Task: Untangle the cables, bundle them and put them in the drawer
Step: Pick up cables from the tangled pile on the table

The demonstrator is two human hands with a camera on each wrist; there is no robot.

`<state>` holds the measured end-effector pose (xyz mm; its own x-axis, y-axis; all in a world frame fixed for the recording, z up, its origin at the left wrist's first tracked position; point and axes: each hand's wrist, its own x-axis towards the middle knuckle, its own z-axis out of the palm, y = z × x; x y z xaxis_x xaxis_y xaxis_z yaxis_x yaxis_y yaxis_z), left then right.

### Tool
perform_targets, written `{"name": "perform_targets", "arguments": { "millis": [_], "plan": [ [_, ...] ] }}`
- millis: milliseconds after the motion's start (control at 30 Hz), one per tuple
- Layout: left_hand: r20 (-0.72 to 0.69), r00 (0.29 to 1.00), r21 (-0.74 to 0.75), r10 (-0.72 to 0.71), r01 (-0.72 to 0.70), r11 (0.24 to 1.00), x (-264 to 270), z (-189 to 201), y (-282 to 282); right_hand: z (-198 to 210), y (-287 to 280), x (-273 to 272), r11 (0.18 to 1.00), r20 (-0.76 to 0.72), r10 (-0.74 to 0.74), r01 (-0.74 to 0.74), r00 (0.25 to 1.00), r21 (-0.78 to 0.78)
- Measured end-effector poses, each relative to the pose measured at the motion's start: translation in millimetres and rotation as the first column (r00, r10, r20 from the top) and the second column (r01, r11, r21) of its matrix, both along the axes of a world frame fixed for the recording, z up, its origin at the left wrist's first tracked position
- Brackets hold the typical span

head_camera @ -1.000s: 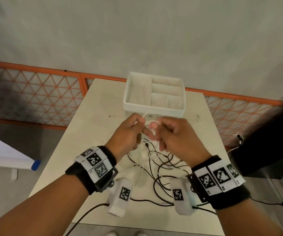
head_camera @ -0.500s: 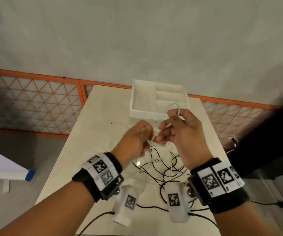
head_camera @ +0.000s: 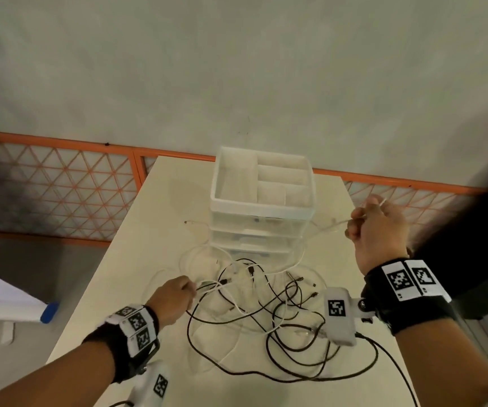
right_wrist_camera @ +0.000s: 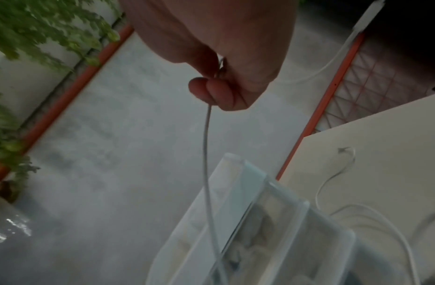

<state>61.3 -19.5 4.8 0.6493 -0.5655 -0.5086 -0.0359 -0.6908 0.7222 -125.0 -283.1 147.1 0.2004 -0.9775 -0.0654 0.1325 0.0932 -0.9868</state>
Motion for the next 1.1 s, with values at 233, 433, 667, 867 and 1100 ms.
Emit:
{"name": "perform_targets", "arguments": {
  "millis": [233, 433, 667, 867, 1100],
  "plan": [
    [-0.166, 0.986, -0.240, 0.006, -0.047, 0.970, -14.8, 70.7, -38.7, -20.2, -51.5, -12.1, 0.976, -0.302, 0.216, -0.219, 0.929, 0.024],
    [-0.148, 0.986, -0.402, -0.072, 0.007, 0.916, -41.6, 116.2, -72.2, -35.1, 22.9, -13.1, 0.596, -0.733, 0.419, -0.771, 0.536, -0.223],
    [0.131, 0.984, -0.327, -0.123, 0.160, 0.931, -47.4, 103.3, -76.8, -28.5, 1.2, -0.5, 0.611, -0.767, 0.164, -0.674, 0.620, -0.414],
    [0.331, 0.914, 0.020, -0.235, 0.243, 0.970, -46.5, 72.2, -59.4, -16.6, -23.0, -13.1, 0.702, -0.724, 0.116, -0.572, 0.680, -0.424],
    [0.305, 0.933, -0.114, -0.189, 0.233, 0.966, -39.5, 105.6, -70.4, -36.3, -13.4, -21.6, 0.649, -0.705, 0.150, -0.607, 0.693, -0.458]
  ]
}}
